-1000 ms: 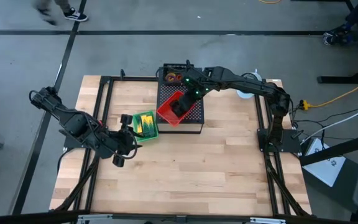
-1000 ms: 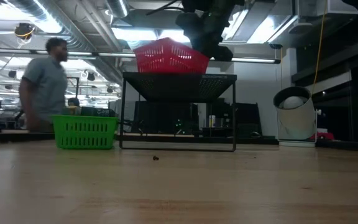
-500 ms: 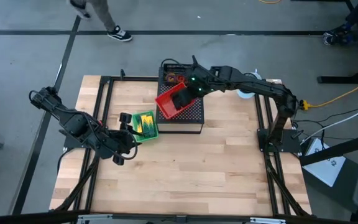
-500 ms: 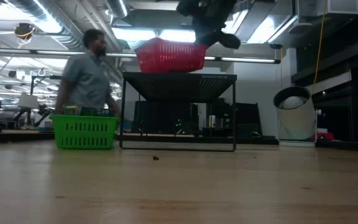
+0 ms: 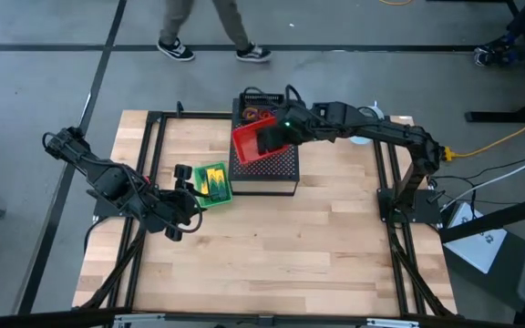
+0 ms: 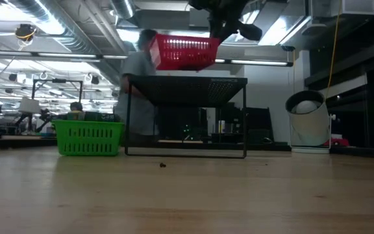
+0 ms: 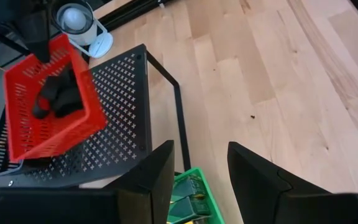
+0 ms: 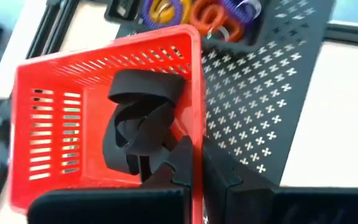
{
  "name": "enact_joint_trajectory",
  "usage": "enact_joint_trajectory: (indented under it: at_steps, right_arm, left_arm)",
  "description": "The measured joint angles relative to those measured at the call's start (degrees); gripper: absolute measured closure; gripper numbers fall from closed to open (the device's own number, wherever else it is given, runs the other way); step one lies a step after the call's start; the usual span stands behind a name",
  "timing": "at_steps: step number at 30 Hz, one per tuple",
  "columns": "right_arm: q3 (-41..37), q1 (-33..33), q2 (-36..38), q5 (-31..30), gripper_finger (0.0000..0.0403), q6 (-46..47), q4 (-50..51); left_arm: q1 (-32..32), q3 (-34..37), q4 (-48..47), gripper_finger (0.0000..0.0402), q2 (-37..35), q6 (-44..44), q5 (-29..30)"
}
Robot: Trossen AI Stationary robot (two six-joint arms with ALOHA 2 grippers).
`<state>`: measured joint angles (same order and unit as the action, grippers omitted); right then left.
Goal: Pick & Place Office Desk Supplies
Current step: Put the red bin on the shelf
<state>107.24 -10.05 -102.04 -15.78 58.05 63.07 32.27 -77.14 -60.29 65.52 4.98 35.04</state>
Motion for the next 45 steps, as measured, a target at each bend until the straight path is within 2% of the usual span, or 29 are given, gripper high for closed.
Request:
enact_joint_trajectory:
  at_steps: [4,8,15,25,45]
  right_arm:
    - [0.0,0.6,0.0,-4.1,0.0393,4.3,-0.6]
    - [-0.8,1.1,0.0,-4.7,0.0393,8.3,-1.0]
    - [-7.0,2.1,-0.1,-4.8,0.0393,13.5,-3.2]
    - [-8.1,1.1,-0.2,-4.6,0.0393,13.5,-9.0]
    - [-8.1,0.4,-0.4,-2.6,0.0393,14.7,-6.7]
  left_arm:
    - [0.0,0.0,0.0,0.0258,0.0,0.0,0.0]
    - [0.0,0.0,0.0,0.0258,-0.1,0.0,-0.3]
    - [0.0,0.0,0.0,0.0258,-0.1,-0.2,-1.5]
    - [0.0,0.0,-1.3,0.0258,-0.2,0.2,-1.9]
    - [0.0,0.0,-1.3,0.0258,-0.2,1.2,-2.5]
